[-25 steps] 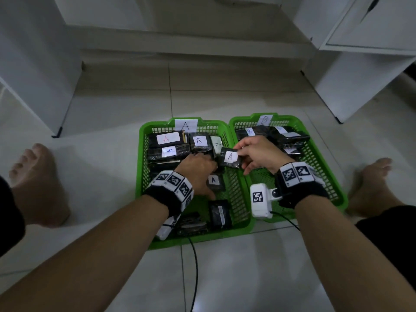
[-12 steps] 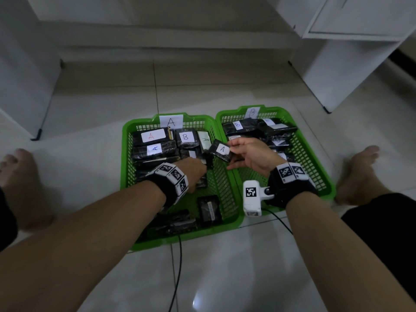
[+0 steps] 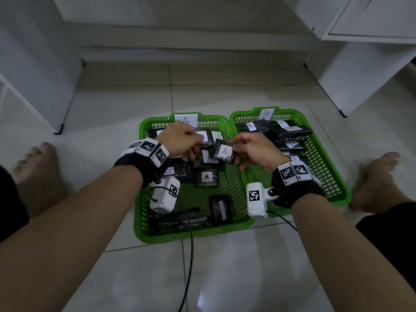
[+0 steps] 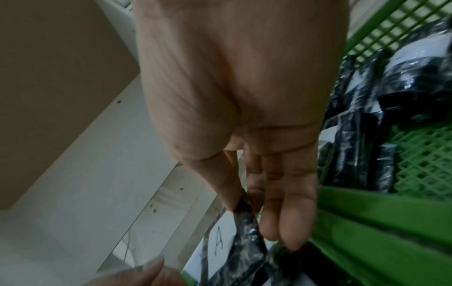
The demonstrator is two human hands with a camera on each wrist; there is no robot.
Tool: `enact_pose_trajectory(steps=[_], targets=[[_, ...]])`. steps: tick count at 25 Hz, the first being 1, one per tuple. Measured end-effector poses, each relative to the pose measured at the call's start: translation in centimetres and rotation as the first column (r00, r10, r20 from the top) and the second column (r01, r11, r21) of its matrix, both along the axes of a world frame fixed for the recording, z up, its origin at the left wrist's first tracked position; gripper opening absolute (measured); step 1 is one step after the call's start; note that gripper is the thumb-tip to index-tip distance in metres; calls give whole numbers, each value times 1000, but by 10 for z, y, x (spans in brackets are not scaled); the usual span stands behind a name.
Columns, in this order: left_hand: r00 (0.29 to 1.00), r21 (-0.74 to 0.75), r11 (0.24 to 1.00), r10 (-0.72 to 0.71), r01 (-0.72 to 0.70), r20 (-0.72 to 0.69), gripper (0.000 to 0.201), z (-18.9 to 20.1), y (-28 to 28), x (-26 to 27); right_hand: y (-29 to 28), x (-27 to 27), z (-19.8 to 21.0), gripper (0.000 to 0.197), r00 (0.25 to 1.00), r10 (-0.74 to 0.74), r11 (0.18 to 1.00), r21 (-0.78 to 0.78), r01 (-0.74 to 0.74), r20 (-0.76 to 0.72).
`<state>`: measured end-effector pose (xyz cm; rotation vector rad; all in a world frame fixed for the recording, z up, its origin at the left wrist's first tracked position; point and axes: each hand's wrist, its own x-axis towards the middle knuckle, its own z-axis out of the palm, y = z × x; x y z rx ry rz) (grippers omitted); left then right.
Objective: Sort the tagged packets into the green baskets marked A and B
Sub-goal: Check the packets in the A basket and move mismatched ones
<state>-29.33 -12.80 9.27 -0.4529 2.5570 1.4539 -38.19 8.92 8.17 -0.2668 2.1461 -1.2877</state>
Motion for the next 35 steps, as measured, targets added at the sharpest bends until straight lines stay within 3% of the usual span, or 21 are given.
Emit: enact_pose_trajectory(steps=[3, 5, 7, 9, 10, 12, 14, 16, 18, 21, 23, 25, 26, 28, 30, 32, 35], targets=[[992, 136, 991, -37, 20, 124, 22, 2, -11, 8, -27, 16, 3, 20, 993, 92, 995, -22, -94, -74], [992, 172, 985, -32, 11, 124, 26, -6, -13, 12, -42, 23, -1, 30, 954, 180, 984, 51, -172, -239], [993, 216, 976, -1, -25, 121, 27, -15, -16, 17, -52, 29, -1, 49, 840, 376, 918, 279, -282, -390], [986, 213, 977, -53, 18, 161, 24, -19, -15, 23, -55, 38, 0, 54, 734, 546, 795, 527, -301, -404], [983, 159, 986, -83, 57, 164, 23, -21, -15, 25, -55, 41, -1, 53, 707, 606, 720, 629, -292, -366], [993, -148, 983, -102, 109, 59, 22, -24, -18, 27, -57, 47, -4, 52, 694, 673, 584, 759, -286, -256], [990, -429, 903, -86, 31, -111, 13, -26, -25, 24, -61, 49, -8, 51, 669, 716, 501, 814, -294, -199], [984, -485, 874, -85, -1, -157, 8, -29, -32, 23, -68, 49, -11, 46, 640, 743, 476, 827, -300, -195], [989, -511, 858, -117, 55, -90, 12, -35, -35, 24, -75, 48, -16, 44, 642, 744, 477, 821, -314, -187], [982, -547, 828, -179, 121, -54, 15, -38, -33, 27, -80, 47, -17, 48, 630, 768, 412, 844, -345, -118], [970, -501, 841, -243, 204, -13, 16, -37, -31, 27, -79, 44, -15, 45, 634, 766, 398, 851, -343, -103], [930, -403, 839, -351, 365, 112, 10, -35, -26, 29, -77, 42, -18, 45, 650, 759, 359, 861, -360, -44], [890, -350, 818, -415, 456, 187, 5, -34, -21, 31, -74, 43, -20, 44, 642, 766, 299, 865, -404, 35], [778, -285, 731, -527, 620, 342, 9, -37, -4, 33, -73, 50, -26, 42, 586, 785, 146, 859, -491, 201], [636, -255, 603, -585, 756, 503, 23, -41, 13, 36, -71, 53, -28, 44, 534, 806, 66, 857, -510, 255], [541, -245, 511, -582, 824, 607, 31, -46, 26, 39, -66, 54, -27, 42, 536, 802, 76, 846, -527, 262], [540, -292, 476, -553, 830, 635, 31, -51, 31, 43, -57, 58, -27, 31, 562, 808, 184, 830, -526, 178]])
